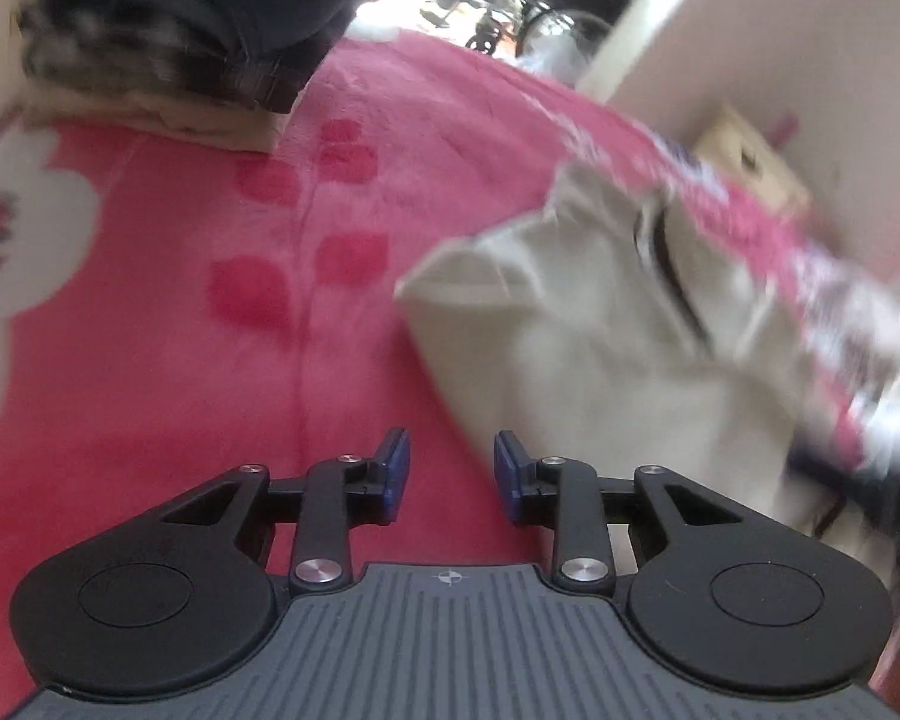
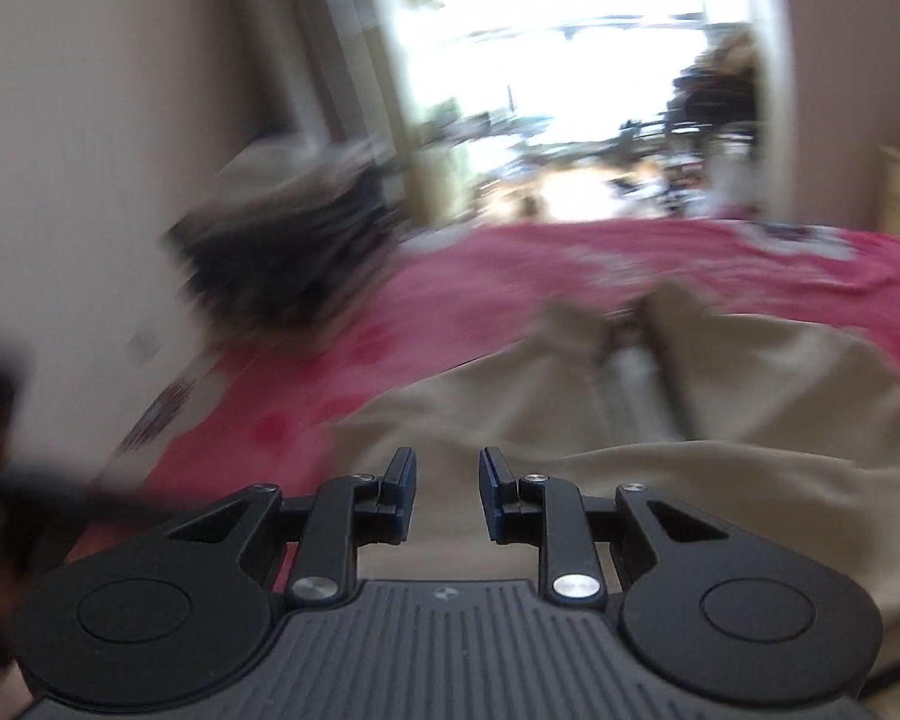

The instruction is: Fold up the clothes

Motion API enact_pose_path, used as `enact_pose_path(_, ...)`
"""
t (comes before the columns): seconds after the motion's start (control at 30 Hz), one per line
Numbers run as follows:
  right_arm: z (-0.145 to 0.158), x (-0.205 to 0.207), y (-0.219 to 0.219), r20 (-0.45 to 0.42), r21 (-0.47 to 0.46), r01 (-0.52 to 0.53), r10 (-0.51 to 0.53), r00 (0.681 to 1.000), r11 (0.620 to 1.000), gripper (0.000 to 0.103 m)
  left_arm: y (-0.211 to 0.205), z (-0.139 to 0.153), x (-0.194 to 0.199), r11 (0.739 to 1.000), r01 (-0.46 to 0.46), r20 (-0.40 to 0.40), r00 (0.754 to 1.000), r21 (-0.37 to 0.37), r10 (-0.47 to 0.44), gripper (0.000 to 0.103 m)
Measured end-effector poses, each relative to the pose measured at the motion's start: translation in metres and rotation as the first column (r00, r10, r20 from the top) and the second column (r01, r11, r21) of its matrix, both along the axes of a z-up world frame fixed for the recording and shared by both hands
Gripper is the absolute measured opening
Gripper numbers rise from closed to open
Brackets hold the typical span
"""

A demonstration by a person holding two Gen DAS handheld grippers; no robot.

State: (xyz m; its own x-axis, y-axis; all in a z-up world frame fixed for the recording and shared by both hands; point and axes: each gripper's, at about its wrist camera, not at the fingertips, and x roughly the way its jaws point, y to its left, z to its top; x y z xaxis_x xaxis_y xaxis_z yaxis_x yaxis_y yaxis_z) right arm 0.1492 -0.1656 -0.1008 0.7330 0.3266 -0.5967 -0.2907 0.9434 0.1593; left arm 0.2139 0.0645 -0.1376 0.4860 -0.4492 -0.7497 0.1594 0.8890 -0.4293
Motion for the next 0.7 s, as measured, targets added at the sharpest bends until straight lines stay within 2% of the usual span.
enact_pose_path(0.03,-0.004,-0.003,0.015,-0.003,-0.042,-0.043,0.043,0.999,0.998,0.026,0.0,-0.007,0.015,1.0,-0.001,-0.02,1.0,-0.027,0.001,0.032)
enact_pose_path(0.2,-0.031,-0.018,0.062,-0.032,-0.18,-0.187,0.184,0.982,0.966,0.024,-0.004,-0.033,0.051,1.0,-0.006,-0.03,1.0,-0.018,0.005,0.031)
enact_pose_path(0.3,-0.04,-0.028,0.083,-0.056,-0.234,-0.22,0.213,0.976,0.947,0.024,0.005,-0.049,0.056,0.991,-0.042,-0.018,0.999,-0.124,0.04,0.031)
enact_pose_path(0.37,-0.045,-0.033,0.096,-0.059,-0.28,-0.204,0.195,0.979,0.938,0.027,0.007,-0.054,0.063,0.984,-0.055,-0.021,0.998,-0.17,0.052,0.031)
enact_pose_path(0.43,-0.05,-0.035,0.11,-0.069,-0.335,-0.138,0.122,0.99,0.932,0.043,0.007,-0.056,0.071,0.979,-0.06,-0.03,0.998,-0.196,0.055,0.031)
enact_pose_path(0.6,-0.073,-0.032,0.138,-0.087,-0.401,-0.008,-0.029,0.996,0.916,0.051,0.005,-0.059,0.08,0.974,-0.057,-0.043,0.998,-0.22,0.049,0.031)
enact_pose_path(0.7,-0.09,-0.032,0.154,-0.066,-0.514,0.006,-0.047,0.997,0.858,0.051,0.01,-0.062,0.083,0.969,-0.068,-0.054,0.997,-0.239,0.056,0.031)
